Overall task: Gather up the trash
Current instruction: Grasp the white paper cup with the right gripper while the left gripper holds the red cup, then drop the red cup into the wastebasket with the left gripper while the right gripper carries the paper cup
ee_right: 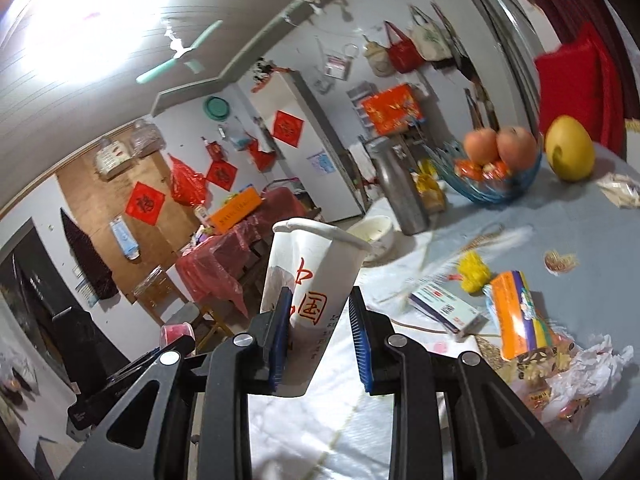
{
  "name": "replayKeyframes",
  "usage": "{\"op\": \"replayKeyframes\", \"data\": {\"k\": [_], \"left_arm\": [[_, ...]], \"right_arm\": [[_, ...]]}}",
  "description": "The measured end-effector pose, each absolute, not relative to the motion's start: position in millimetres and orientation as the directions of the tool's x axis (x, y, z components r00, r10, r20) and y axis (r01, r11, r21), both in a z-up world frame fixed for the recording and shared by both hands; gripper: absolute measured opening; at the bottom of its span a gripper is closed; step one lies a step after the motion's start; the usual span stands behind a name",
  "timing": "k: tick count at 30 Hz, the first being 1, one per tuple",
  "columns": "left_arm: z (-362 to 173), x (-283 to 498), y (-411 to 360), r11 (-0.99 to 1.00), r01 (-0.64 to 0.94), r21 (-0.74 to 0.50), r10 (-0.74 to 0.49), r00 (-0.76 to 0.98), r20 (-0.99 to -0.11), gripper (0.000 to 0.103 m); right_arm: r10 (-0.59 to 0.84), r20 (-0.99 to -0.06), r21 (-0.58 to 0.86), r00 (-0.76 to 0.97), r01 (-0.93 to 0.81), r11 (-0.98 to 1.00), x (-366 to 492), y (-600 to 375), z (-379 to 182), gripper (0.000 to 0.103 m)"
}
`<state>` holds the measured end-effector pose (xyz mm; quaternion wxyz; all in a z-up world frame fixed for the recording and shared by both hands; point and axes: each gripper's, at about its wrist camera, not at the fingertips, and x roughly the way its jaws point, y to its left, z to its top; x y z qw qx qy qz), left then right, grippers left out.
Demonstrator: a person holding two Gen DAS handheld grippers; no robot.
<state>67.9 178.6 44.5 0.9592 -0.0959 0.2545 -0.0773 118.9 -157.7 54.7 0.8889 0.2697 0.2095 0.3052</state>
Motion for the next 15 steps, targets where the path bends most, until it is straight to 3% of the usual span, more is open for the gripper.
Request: {"op": "replayKeyframes", "data": {"k": [7,15], "left_arm": [[46.5,36.2,224.6,0.98,0.015,-0.198,-0.112,0.865,-0.488,0.061],[9.5,9.7,292.6,0.983,-0.15,-0.105,0.057,0.797,-0.602,0.061]], "right_arm": [[0.686,-0.182,0.55,0.705,-0.505,0.665,87.4,-129.5,80.2,0.029],[0.736,-0.223,0.502,0.639,-0.572,0.649,68.6,-77.0,90.1,0.029]]}}
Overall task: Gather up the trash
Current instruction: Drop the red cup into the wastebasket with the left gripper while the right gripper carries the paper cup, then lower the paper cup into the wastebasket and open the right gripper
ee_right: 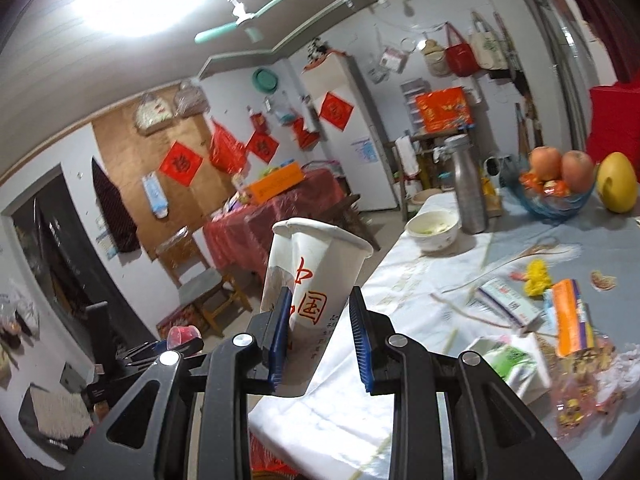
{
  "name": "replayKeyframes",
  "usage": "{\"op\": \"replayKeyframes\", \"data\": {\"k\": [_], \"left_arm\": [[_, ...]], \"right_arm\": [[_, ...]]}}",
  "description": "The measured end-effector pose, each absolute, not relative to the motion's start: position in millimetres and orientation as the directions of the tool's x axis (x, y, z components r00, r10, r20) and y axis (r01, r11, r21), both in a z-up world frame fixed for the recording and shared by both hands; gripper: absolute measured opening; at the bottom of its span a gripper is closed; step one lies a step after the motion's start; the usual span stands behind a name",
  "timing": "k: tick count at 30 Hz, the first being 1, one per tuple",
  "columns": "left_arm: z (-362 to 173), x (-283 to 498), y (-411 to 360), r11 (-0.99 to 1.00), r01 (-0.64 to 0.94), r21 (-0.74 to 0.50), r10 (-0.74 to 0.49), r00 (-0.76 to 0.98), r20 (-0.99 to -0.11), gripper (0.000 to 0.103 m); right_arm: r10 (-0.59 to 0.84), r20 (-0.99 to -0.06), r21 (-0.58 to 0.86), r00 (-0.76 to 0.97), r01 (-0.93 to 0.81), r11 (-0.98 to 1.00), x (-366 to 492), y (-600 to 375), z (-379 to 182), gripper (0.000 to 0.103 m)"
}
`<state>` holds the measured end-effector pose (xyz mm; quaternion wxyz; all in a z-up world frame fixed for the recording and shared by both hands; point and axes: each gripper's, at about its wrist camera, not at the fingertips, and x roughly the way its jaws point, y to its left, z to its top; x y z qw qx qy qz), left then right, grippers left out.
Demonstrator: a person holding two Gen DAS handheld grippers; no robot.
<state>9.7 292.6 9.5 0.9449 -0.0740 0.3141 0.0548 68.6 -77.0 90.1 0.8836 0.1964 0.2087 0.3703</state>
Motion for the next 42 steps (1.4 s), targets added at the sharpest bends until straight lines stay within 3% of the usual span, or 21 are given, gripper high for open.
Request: {"op": "replayKeyframes", "data": {"k": [6,15,18,22,32,42], "left_arm": [[-49.4,-12.2,349.2,0.959,-0.266,-0.101,0.118,0.695,-0.709,0.061],[-130.3,-13.5,396.1,0.929,-0.337,-0.157,0.073,0.579,-0.812,0.062],[-144.6,-12.1,402.9,0.913,-0.367,-0.176,0.062,0.552,-0.831,0.08],[-147.0,-16.9,410.1,0.903,-0.382,-0.194,0.052,0.546,-0.836,0.084],[-111.0,-39.2,435.7,0.87,-0.492,-0.036,0.287,0.564,-0.774,0.091],[-85.0,-62.5,468.2,0.825,-0.564,-0.038,0.362,0.579,-0.731,0.093]], "right_arm": [[0.77,-0.289,0.488,0.569,-0.605,0.63,68.9,-28.8,86.4,0.029],[0.794,-0.404,0.454,0.453,-0.654,0.605,66.2,57.2,74.0,0.029],[0.797,-0.429,0.452,0.425,-0.663,0.597,66.5,74.1,69.6,0.029],[0.798,-0.46,0.442,0.39,-0.679,0.586,62.8,98.1,64.1,0.029],[0.789,-0.547,0.394,0.282,-0.744,0.539,45.0,171.2,47.6,0.029],[0.753,-0.633,0.344,0.179,-0.807,0.481,23.5,252.5,25.6,0.029]]}}
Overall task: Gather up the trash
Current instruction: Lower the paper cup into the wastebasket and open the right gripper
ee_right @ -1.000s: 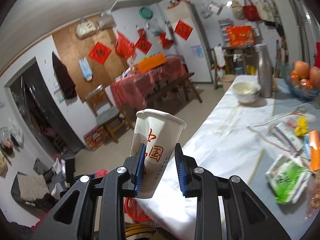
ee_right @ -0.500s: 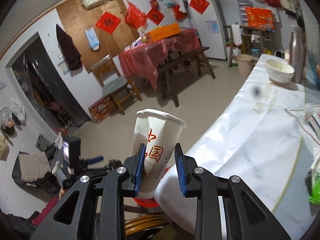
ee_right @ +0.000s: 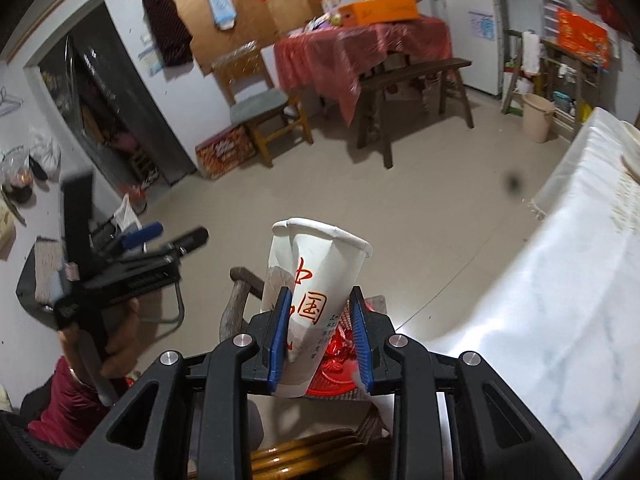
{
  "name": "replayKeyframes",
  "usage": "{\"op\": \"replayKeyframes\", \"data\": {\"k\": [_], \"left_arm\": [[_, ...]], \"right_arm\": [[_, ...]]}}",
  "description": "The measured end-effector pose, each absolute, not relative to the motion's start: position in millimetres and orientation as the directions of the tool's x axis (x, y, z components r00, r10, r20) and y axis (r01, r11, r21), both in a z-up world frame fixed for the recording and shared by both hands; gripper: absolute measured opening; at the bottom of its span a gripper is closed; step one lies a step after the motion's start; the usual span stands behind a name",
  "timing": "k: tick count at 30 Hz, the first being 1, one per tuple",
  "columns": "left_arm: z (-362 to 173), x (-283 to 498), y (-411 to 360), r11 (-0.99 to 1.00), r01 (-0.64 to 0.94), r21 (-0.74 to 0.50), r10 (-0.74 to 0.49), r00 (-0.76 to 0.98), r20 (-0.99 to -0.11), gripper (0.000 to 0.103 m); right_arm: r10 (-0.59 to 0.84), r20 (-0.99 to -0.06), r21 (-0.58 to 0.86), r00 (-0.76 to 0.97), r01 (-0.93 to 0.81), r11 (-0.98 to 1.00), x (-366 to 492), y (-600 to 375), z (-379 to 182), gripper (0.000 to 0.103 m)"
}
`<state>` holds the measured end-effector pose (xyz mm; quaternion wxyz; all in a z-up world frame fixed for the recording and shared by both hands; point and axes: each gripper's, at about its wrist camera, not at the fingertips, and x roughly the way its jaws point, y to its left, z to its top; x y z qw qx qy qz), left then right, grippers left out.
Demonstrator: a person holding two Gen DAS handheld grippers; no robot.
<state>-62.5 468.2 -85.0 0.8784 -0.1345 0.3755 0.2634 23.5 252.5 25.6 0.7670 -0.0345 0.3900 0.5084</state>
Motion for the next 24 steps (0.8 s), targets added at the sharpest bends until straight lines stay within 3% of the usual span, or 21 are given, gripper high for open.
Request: {"op": "replayKeyframes", "data": {"k": [5,8,24], "left_arm": [[-82.1,-66.7,475.7,0.819,-0.571,-0.062,0.354,0.586,-0.728,0.093],[-81.2,-68.7,477.5,0.817,-0.573,-0.065,0.354,0.588,-0.727,0.093],[-75.4,-63.5,463.2,0.836,-0.544,-0.075,0.331,0.61,-0.72,0.093]], "right_arm": [[0.728,-0.67,0.321,0.145,-0.828,0.46,20.1,293.0,12.1,0.033],[0.722,-0.677,0.311,0.142,-0.834,0.455,20.1,308.4,7.7,0.045],[0.754,-0.613,0.336,0.234,-0.787,0.517,42.6,245.7,26.4,0.051]]}}
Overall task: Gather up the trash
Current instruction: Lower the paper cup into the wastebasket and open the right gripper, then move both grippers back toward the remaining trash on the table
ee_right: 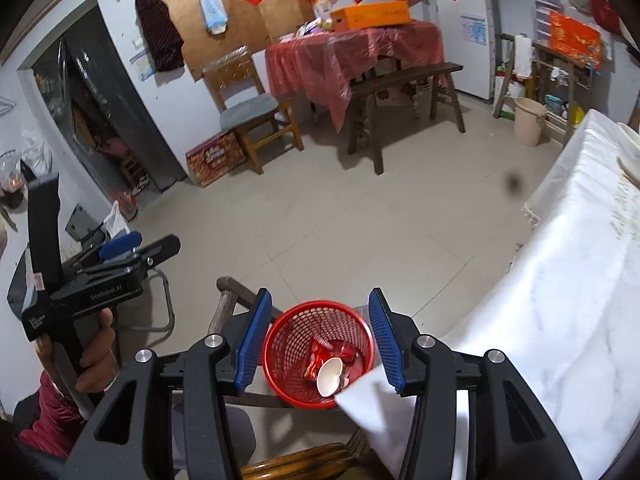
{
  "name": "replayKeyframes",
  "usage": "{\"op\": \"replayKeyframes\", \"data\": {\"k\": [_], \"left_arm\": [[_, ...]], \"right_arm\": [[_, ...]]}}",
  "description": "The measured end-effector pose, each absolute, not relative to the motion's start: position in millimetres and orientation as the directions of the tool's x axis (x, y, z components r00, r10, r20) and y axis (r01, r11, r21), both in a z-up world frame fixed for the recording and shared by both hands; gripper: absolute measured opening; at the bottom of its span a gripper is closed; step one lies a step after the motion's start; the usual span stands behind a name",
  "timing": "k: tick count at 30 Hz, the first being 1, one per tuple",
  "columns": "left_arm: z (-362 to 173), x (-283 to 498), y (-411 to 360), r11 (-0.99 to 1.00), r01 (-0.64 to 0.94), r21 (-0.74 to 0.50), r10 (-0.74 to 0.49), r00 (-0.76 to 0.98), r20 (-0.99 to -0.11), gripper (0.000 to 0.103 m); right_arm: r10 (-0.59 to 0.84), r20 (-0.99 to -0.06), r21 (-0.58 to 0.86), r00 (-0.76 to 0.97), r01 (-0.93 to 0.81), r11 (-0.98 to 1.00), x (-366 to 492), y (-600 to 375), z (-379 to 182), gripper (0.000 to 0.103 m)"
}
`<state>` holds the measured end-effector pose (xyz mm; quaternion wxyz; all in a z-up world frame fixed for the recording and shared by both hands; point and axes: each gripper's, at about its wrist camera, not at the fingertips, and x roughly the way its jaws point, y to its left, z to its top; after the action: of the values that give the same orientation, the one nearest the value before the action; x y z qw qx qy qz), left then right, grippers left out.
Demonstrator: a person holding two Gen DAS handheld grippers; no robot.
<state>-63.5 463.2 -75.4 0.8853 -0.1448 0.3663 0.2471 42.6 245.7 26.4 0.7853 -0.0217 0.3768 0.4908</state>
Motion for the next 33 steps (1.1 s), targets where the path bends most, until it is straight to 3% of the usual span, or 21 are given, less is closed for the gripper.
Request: {"op": "replayKeyframes", "data": {"k": [14,31,33], "left_arm": [[-50.4,-52.9,420.8,0.879,-0.473,-0.066,0.305,0.662,-0.685,0.094],[-22.3,-19.7,324.4,0.953,-0.299,-0.043,0.199,0.728,-0.655,0.094],[-21.7,-13.8,308.2,0.961,-0.273,-0.039,0.182,0.733,-0.655,0.095]], "right_arm": [[0.748,-0.494,0.342,0.443,-0.692,0.636,62.5,141.7,52.2,0.063],[0.667,-0.393,0.412,0.633,-0.527,0.744,72.8,-5.7,40.1,0.07],[0.636,-0.381,0.418,0.671,-0.488,0.766,73.0,-29.4,35.6,0.075]]}}
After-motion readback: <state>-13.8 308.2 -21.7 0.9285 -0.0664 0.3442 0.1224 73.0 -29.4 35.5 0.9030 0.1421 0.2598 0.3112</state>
